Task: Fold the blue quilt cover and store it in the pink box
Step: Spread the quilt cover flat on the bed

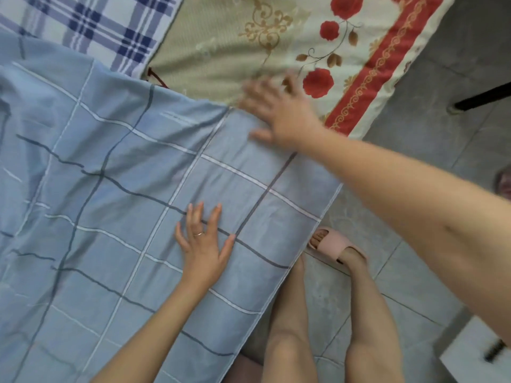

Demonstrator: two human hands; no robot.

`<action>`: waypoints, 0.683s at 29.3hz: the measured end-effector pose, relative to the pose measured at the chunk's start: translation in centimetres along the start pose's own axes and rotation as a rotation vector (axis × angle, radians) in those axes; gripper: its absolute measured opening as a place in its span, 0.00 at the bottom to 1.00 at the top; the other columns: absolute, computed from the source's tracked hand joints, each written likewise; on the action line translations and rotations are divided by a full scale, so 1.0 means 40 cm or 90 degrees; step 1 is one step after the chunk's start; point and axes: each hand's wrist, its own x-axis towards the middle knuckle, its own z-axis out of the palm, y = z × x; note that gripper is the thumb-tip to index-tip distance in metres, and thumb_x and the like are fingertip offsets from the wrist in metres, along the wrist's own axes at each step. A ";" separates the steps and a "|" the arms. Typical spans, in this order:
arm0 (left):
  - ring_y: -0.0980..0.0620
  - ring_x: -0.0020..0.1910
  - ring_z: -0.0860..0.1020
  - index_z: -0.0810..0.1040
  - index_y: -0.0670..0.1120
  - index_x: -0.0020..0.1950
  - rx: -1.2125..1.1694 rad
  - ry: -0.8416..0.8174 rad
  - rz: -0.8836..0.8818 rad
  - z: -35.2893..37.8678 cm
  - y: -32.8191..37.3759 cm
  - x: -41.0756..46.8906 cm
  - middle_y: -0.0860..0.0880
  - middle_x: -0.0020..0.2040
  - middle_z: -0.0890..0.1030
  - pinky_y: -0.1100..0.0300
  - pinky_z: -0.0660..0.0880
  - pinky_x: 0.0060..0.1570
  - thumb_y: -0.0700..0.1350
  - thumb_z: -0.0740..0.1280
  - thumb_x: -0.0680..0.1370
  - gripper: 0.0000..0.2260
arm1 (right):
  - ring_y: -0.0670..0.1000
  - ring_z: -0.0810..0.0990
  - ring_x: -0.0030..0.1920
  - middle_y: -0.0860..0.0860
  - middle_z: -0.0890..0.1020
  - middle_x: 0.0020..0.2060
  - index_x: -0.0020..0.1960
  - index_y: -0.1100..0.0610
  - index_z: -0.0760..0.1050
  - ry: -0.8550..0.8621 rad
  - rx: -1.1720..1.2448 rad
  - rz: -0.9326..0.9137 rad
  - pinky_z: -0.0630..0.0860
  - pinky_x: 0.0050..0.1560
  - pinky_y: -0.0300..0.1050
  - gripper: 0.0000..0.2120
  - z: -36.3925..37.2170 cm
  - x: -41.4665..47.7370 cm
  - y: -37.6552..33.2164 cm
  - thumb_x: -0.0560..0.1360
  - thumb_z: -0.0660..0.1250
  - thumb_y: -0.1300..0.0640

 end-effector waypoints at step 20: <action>0.47 0.77 0.40 0.46 0.52 0.78 -0.214 0.112 -0.340 -0.228 -0.366 0.320 0.48 0.78 0.40 0.31 0.39 0.66 0.54 0.68 0.75 0.40 | 0.59 0.50 0.76 0.45 0.44 0.78 0.78 0.44 0.43 -0.096 -0.072 0.009 0.44 0.70 0.68 0.35 -0.234 0.497 -0.196 0.77 0.49 0.32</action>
